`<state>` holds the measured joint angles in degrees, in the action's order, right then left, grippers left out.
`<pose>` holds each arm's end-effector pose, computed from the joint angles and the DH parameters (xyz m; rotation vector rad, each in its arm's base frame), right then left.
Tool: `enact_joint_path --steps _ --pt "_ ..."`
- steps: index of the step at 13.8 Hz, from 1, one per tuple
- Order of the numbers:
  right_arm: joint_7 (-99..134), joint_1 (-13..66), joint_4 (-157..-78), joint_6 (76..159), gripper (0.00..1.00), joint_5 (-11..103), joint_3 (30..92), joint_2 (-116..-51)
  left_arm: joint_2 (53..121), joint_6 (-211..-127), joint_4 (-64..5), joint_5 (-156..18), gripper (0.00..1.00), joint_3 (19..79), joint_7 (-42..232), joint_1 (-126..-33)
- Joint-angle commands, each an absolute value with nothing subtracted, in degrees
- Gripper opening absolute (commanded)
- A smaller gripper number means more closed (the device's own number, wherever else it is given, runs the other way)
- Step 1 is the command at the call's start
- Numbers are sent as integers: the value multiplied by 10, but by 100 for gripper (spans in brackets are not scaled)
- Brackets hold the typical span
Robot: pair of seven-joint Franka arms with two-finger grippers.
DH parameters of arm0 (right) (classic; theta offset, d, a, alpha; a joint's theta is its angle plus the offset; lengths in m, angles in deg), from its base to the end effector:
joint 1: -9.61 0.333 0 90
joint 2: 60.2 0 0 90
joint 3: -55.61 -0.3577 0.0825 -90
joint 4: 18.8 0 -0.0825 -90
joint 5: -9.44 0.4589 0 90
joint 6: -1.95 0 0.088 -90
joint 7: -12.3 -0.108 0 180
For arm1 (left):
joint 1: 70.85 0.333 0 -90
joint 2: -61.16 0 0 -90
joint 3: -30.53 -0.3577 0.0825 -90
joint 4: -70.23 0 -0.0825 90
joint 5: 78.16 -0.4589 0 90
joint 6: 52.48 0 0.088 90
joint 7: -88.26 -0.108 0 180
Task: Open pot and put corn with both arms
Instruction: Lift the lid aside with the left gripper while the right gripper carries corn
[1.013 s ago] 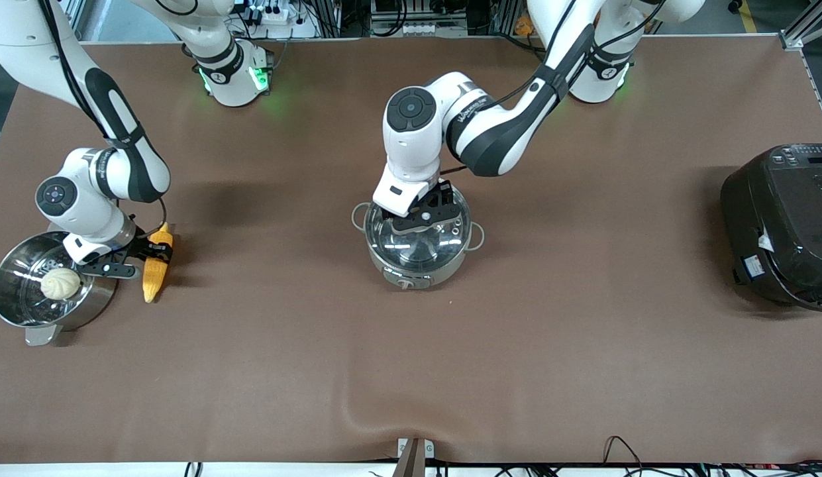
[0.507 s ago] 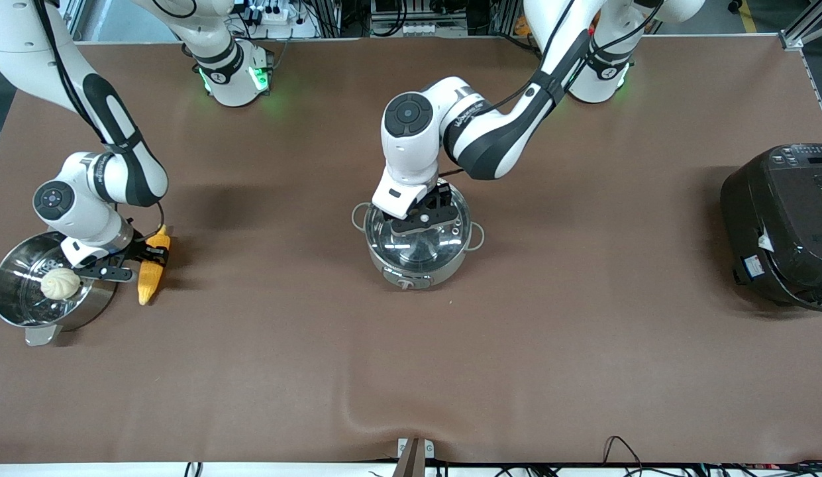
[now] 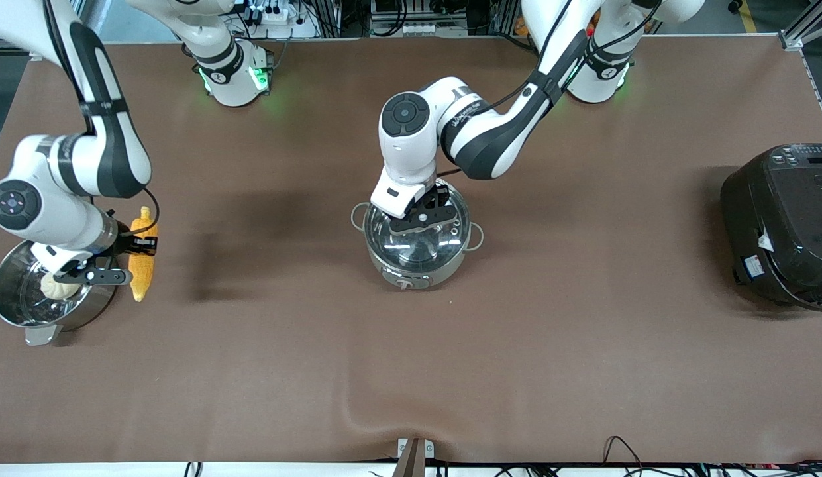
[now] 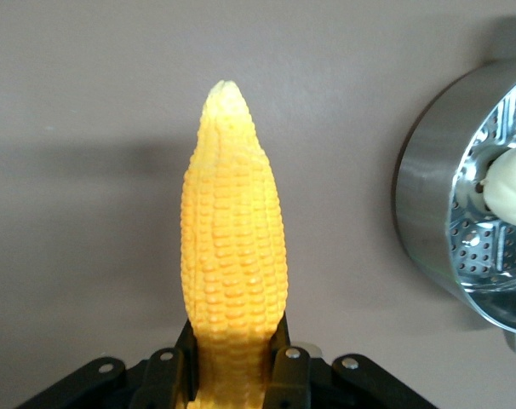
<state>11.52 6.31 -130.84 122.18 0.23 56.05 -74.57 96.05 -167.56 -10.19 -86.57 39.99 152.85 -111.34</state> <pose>0.6613 -0.0509 0.3367 3.0035 0.0147 -0.1673 0.5473 -0.5974 0.3541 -3.1046 -0.3475 -0.0552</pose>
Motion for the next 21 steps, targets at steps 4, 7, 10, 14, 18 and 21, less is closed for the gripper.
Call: enact_joint_path --steps 4,7,10,14,18,21 --pt "31 118 -1247 1152 26 21 561 -750 873 -1642 -92 -871 0 403 1539 -1084" --pt "-45 179 -1192 1096 26 28 560 -748 790 -1576 -108 -827 0 404 1440 -1016" --pt "-180 263 -1164 1098 26 35 561 -756 739 -1539 -131 -797 0 403 1291 -924" --pt "-427 391 -1163 1151 26 35 561 -777 728 -1530 -178 -774 0 404 1146 -804" --pt "-550 479 -1136 1169 26 35 562 -796 736 -1596 -261 -777 0 402 1068 -739" --pt "-690 522 -1057 1237 26 16 566 -888 722 -1703 -375 -782 0 399 1069 -731"
